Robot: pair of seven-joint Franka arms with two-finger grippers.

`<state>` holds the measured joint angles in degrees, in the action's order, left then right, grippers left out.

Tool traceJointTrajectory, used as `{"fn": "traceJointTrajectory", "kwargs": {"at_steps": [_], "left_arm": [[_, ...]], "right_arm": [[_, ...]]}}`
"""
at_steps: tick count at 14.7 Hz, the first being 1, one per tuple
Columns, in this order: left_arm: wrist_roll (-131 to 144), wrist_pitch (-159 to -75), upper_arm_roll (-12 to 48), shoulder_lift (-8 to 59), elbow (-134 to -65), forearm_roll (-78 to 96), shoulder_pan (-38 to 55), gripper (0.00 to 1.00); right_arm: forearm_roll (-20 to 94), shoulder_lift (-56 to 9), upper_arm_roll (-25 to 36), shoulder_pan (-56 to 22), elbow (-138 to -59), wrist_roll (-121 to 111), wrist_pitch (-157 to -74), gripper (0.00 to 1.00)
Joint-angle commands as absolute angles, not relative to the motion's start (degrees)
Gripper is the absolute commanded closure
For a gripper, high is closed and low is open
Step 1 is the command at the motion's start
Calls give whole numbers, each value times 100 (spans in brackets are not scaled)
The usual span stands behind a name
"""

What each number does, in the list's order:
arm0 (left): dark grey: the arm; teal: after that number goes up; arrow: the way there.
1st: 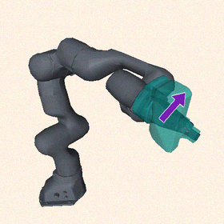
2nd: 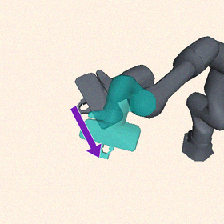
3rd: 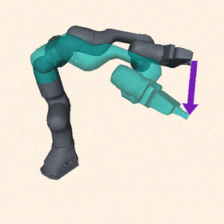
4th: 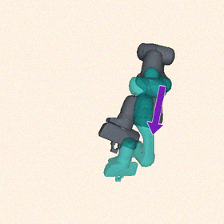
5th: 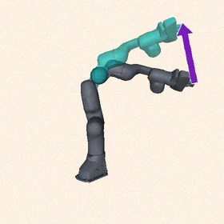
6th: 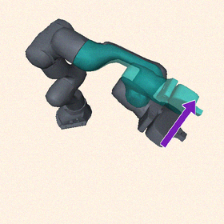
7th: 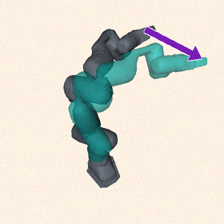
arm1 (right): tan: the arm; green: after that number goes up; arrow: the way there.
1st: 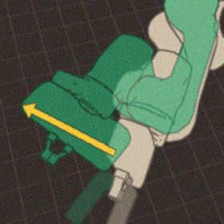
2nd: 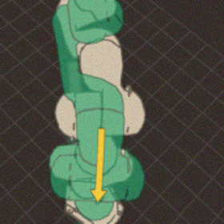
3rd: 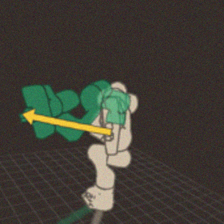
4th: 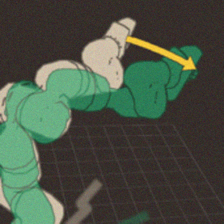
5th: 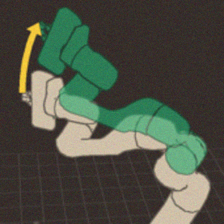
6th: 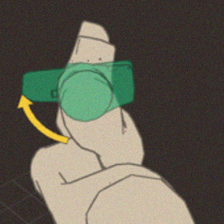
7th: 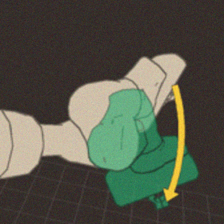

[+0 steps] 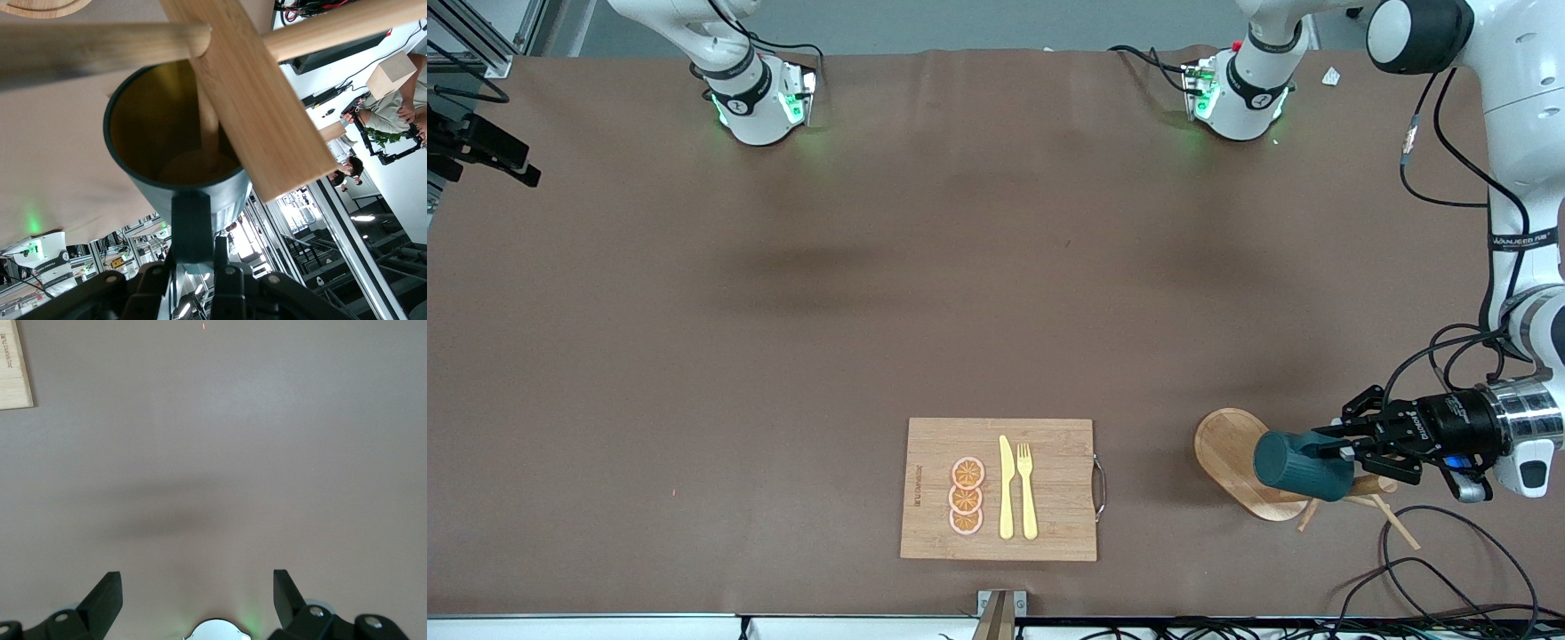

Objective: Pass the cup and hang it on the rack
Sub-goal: 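Hook the mug handle onto a rack peg with the left gripper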

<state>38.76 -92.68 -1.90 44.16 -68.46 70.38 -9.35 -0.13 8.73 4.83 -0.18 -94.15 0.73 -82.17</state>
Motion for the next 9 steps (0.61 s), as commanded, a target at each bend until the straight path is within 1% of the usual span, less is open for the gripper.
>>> {"fn": "traceJointTrajectory", "kwargs": {"at_steps": [1, 9], "left_arm": [[3736, -9290, -193, 4482, -6803, 7181, -993, 99], [3543, -9316, -193, 4570, -6803, 7181, -1037, 99]], "right_arm": [[62, 984, 501, -44, -9466, 150, -8174, 0], [62, 984, 492, -44, -9466, 97, -8156, 0]]}}
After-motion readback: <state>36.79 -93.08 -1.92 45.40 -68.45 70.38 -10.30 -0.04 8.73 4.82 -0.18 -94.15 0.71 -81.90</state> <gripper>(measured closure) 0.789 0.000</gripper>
